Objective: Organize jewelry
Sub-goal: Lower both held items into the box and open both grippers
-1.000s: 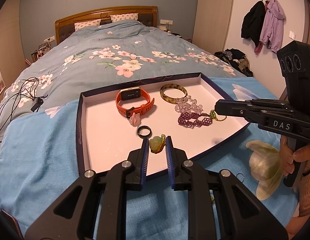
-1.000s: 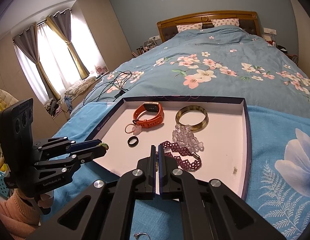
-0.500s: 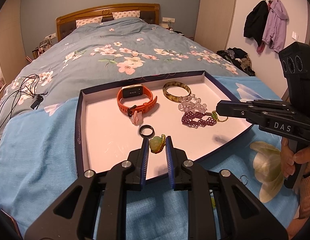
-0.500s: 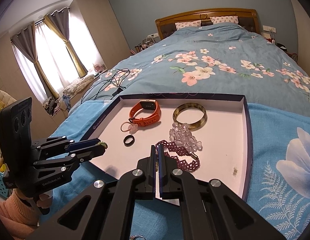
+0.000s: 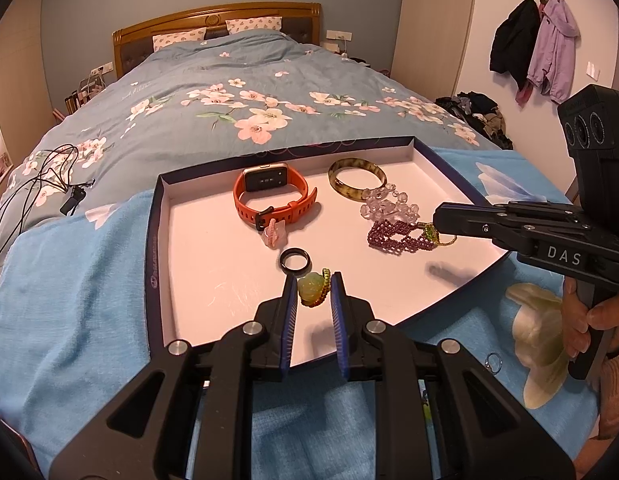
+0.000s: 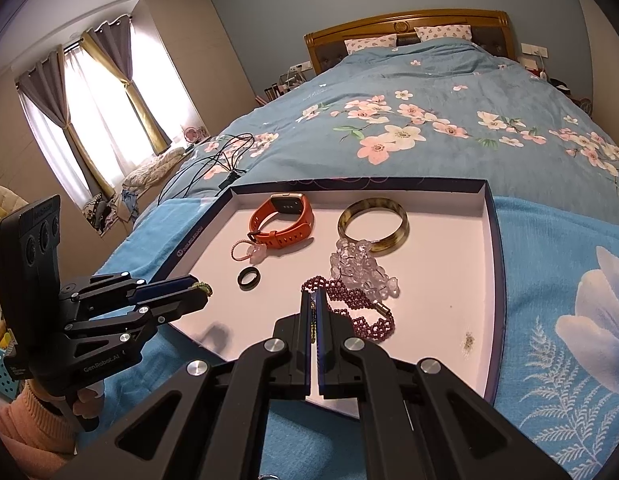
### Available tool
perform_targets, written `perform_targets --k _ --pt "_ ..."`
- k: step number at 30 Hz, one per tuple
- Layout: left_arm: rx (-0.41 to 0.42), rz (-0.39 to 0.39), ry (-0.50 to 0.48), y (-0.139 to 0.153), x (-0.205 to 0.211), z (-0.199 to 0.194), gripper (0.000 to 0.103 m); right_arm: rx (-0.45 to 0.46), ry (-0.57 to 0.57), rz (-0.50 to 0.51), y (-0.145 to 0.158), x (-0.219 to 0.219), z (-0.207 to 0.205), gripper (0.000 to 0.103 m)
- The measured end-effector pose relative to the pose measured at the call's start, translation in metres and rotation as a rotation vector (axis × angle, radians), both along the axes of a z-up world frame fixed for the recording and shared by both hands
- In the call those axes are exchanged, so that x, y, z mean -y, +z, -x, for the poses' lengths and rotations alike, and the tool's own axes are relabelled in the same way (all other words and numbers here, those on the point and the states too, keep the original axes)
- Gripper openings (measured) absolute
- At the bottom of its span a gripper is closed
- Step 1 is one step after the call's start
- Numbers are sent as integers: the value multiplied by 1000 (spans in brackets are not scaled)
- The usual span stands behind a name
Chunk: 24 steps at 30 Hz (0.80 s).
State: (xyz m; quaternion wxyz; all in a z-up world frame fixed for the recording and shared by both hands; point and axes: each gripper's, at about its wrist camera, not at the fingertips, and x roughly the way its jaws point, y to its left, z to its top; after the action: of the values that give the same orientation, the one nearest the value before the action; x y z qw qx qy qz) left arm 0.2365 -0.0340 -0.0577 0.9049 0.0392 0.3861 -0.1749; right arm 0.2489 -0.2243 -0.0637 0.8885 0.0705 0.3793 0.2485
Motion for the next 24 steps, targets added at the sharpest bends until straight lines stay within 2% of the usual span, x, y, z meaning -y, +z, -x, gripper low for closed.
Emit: perform_targets --k 24 --pt "-32 -16 7 -11 7 -20 17 -40 -21 -9 -10 1 -9 1"
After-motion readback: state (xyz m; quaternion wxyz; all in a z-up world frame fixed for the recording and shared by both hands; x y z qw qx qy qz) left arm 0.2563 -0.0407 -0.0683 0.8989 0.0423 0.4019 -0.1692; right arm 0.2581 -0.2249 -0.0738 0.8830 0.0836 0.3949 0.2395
